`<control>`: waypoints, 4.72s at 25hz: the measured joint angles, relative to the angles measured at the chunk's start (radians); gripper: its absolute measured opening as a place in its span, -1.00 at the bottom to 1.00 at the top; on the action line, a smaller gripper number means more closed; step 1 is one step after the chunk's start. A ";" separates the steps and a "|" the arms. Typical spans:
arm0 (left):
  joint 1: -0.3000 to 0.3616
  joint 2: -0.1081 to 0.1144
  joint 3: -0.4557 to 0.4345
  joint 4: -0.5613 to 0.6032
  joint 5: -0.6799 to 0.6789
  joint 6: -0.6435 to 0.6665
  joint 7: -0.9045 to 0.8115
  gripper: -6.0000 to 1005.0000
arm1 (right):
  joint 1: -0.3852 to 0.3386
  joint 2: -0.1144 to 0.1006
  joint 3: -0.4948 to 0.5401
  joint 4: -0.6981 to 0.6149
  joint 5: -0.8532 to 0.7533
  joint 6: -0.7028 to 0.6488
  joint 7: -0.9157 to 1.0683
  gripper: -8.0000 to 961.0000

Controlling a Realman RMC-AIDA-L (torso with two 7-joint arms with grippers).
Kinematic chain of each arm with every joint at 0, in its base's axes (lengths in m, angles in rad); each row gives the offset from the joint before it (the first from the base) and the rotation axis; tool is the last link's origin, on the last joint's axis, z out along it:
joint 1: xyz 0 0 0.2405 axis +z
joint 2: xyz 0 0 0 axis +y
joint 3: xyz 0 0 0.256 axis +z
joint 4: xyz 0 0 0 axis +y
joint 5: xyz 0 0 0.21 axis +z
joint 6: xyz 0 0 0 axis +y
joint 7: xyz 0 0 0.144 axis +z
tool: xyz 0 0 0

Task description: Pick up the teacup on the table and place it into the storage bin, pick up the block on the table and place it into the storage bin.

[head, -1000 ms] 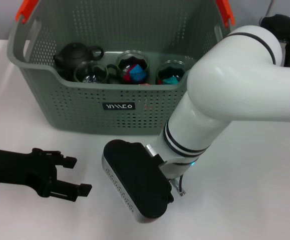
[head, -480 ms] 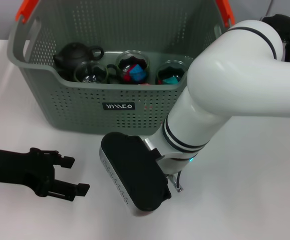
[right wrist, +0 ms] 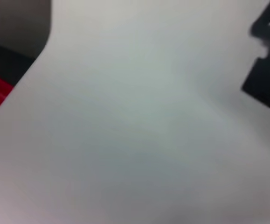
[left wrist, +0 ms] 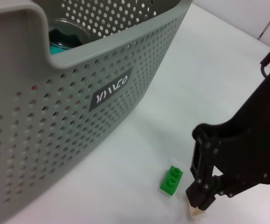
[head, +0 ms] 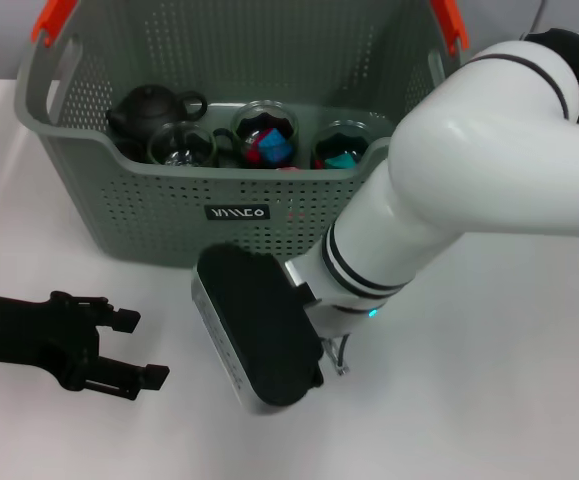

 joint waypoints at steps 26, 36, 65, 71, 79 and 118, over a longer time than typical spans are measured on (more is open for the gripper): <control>0.005 -0.001 -0.001 -0.002 0.003 0.006 -0.001 0.86 | -0.030 0.000 0.060 -0.041 -0.033 -0.140 0.016 -0.24; 0.003 0.000 -0.001 -0.003 0.003 0.004 0.000 0.86 | -0.034 0.002 0.052 -0.039 -0.033 -0.105 0.019 -0.24; 0.003 -0.001 0.000 -0.005 0.003 -0.001 -0.003 0.86 | -0.041 0.009 -0.002 0.022 -0.035 -0.011 0.002 -0.20; 0.002 0.000 -0.001 -0.006 0.003 -0.001 -0.003 0.86 | -0.040 0.010 -0.003 0.039 -0.034 0.009 -0.004 -0.20; -0.002 0.000 -0.001 -0.006 0.003 -0.004 -0.004 0.86 | -0.034 0.009 -0.002 0.038 -0.030 0.004 -0.001 -0.65; -0.010 -0.004 -0.086 0.003 0.099 0.001 0.092 0.86 | -0.081 -0.016 1.007 -0.066 -0.022 0.086 0.201 -0.58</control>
